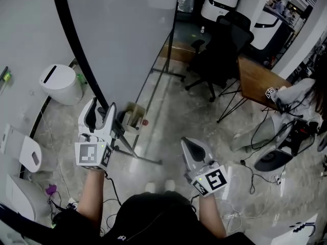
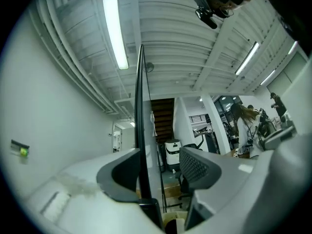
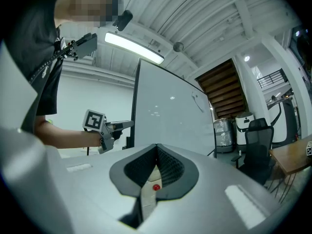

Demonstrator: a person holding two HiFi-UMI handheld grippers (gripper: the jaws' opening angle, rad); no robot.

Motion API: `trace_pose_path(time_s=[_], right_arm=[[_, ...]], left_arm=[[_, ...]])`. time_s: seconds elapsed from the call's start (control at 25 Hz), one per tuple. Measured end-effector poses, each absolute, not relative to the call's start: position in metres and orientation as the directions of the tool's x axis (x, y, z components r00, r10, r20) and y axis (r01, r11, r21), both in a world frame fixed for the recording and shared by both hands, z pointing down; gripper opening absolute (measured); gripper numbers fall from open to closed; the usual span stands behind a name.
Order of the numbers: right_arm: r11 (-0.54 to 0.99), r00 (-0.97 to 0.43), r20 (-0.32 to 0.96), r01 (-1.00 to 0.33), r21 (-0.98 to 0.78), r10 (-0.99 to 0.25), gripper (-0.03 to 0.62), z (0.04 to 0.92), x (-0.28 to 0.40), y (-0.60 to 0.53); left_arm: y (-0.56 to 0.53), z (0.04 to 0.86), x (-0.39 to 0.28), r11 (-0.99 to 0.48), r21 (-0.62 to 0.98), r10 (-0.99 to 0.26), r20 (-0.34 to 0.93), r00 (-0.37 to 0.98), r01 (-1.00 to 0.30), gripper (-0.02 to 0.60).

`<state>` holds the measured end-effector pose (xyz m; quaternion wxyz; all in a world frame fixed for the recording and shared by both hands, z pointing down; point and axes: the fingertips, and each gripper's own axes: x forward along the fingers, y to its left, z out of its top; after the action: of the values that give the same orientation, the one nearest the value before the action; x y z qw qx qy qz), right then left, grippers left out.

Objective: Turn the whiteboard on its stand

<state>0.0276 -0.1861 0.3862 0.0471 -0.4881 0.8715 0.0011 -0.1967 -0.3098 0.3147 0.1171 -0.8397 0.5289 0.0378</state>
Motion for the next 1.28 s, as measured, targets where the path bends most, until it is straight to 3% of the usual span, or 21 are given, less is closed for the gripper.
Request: trace_pose_path(time_s=[0.28, 0.64, 0.92, 1.28], right_arm=[[0.475, -0.472, -0.065, -0.879, -0.045, -0.879, 0.008, 0.392, 0.039, -0.177], [0.463, -0.461, -0.052, -0.884, -0.066, -0.886, 0.008, 0.407, 0.041, -0.151], [0.488, -0.483, -0.092, -0.871, -0.050, -0.871, 0.008, 0.389, 0.056, -0.129], [0.528, -0.523, -0.083, -0.847, -0.054, -0.848, 0.008, 0.392, 0.098, -0.066]], left_arm=[[-0.280, 0.317, -0.156, -0.527, -0.175, -0.823, -0.142, 0.551, -0.832, 0.155], [-0.239, 0.364, -0.094, -0.682, -0.044, -0.727, -0.066, 0.683, -0.730, 0.005], [-0.195, 0.376, -0.066, -0.711, 0.048, -0.703, -0.061, 0.709, -0.701, 0.003], [-0.120, 0.379, -0.015, -0.690, 0.052, -0.724, -0.050, 0.688, -0.722, 0.003]])
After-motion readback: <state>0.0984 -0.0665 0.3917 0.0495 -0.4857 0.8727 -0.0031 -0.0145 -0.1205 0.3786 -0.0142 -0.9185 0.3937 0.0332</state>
